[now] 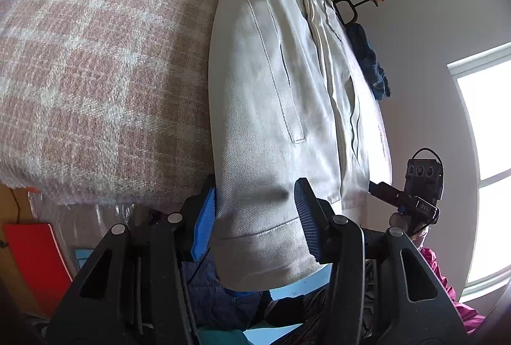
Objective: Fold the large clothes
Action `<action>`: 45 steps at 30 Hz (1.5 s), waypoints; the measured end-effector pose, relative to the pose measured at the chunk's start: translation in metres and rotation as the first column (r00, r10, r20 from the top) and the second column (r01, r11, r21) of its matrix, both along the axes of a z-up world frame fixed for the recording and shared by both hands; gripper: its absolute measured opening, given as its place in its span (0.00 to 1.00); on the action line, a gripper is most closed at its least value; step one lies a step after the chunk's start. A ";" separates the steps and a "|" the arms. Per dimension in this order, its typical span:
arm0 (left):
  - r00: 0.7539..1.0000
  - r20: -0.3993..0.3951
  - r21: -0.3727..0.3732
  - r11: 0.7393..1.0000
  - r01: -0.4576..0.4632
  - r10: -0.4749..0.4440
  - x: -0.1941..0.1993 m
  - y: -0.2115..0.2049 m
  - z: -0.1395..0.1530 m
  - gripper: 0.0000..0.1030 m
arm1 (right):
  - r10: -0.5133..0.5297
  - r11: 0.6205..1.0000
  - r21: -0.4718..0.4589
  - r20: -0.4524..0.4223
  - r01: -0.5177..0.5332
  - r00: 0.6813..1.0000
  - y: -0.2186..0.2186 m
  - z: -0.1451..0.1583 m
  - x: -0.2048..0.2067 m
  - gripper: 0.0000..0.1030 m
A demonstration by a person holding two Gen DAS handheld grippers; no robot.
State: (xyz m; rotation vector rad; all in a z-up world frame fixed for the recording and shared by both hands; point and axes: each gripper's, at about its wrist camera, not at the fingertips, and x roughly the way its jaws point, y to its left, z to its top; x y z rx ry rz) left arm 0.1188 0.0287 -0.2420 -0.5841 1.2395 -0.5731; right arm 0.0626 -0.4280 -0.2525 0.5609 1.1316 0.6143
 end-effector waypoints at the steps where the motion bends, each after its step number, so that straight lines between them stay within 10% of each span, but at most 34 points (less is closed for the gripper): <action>1: 1.000 0.003 0.008 1.000 0.001 -0.001 0.000 0.000 0.000 0.45 | -0.008 1.000 0.021 -0.006 0.009 1.000 -0.003 -0.003 0.000 0.51; 9: 1.000 0.016 -0.060 0.998 -0.021 0.022 -0.005 0.003 0.013 0.22 | -0.031 0.996 0.089 -0.005 0.031 1.000 -0.003 -0.002 0.000 0.25; 12: 0.999 0.025 -0.049 0.998 -0.028 0.029 -0.011 0.003 0.008 0.22 | -0.048 0.983 0.178 -0.016 0.050 0.999 -0.009 -0.004 0.001 0.25; 27: 0.996 -0.065 -0.056 0.996 -0.065 0.061 -0.024 0.009 -0.020 0.37 | 0.027 0.999 0.026 -0.082 -0.025 0.996 0.018 -0.025 -0.001 0.47; 34: 0.998 -0.017 -0.102 0.993 -0.057 0.056 -0.025 0.008 0.013 0.19 | 0.032 0.998 0.049 -0.013 -0.031 0.999 0.011 0.003 -0.004 0.12; 40: 0.999 -0.028 -0.071 0.997 -0.041 0.039 -0.021 -0.004 0.005 0.27 | 0.038 0.999 0.005 -0.025 -0.038 0.999 0.023 -0.002 -0.002 0.38; 45: 0.998 -0.035 -0.062 0.997 -0.055 0.053 -0.024 -0.004 -0.003 0.26 | 0.014 1.000 -0.017 -0.083 -0.015 0.996 0.032 -0.025 -0.003 0.34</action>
